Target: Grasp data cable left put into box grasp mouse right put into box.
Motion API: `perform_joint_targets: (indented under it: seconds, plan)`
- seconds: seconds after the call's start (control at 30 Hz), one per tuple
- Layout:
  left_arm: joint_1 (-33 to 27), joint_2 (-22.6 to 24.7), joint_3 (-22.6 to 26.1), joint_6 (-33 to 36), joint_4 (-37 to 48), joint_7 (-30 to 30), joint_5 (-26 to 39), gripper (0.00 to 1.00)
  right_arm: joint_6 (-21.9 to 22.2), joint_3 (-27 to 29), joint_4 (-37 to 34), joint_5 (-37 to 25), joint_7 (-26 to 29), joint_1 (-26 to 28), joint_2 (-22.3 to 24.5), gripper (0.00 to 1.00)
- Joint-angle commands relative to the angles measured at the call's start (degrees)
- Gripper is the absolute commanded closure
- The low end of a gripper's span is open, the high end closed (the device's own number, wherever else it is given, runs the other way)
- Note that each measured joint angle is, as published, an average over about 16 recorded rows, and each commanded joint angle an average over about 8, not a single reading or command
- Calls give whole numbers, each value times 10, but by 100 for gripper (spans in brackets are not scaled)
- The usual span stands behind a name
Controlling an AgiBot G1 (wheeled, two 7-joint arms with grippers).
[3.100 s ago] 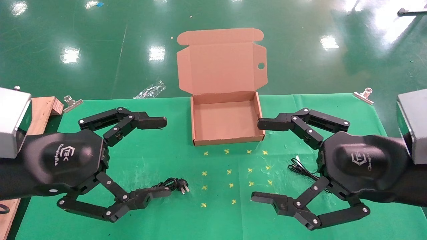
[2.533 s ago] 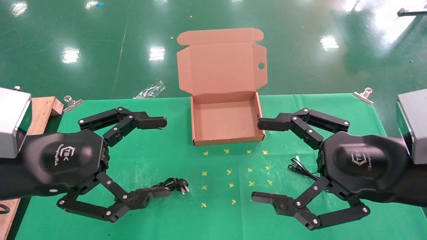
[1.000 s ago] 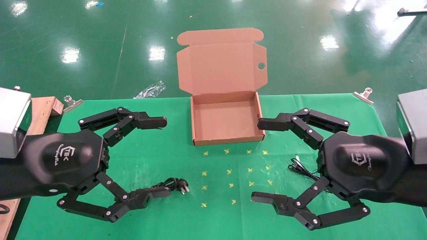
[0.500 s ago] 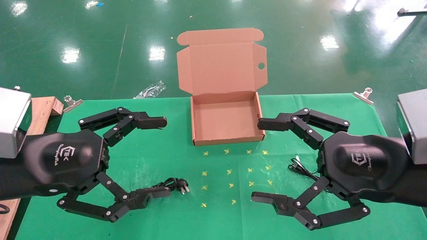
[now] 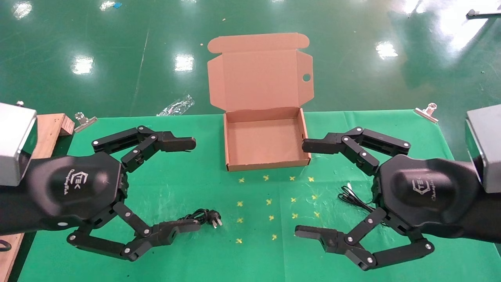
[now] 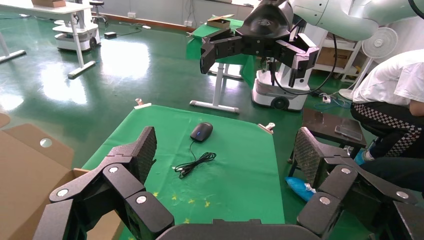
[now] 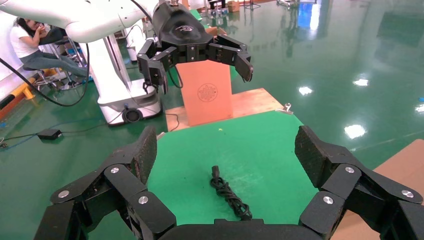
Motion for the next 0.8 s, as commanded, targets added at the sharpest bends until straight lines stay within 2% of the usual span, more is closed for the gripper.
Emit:
perform_joint_targets:
  seconds: [0.03,0.13,0.23,0.5,0.63,0.8]
  plan:
    - [0,1,-1,0,1,-1,-3,0,0,0,0,1,0,0,-1,0]
    - [-1,-2,3,0,-4,3,11,0,0,-2,0,-7,0,-1,4,0]
    - [-10,-7,19,-2,-15,7,60,0,1,-11,5,-40,6,1,22,0]
    - [-59,11,113,-44,-30,-36,316,0,4,-50,18,-157,33,30,53,0]
    - [-75,42,157,-71,-29,-86,434,0,6,-58,8,-174,34,31,47,0]
    - [-82,83,197,-100,-27,-155,537,0,11,-61,1,-172,25,16,39,0]
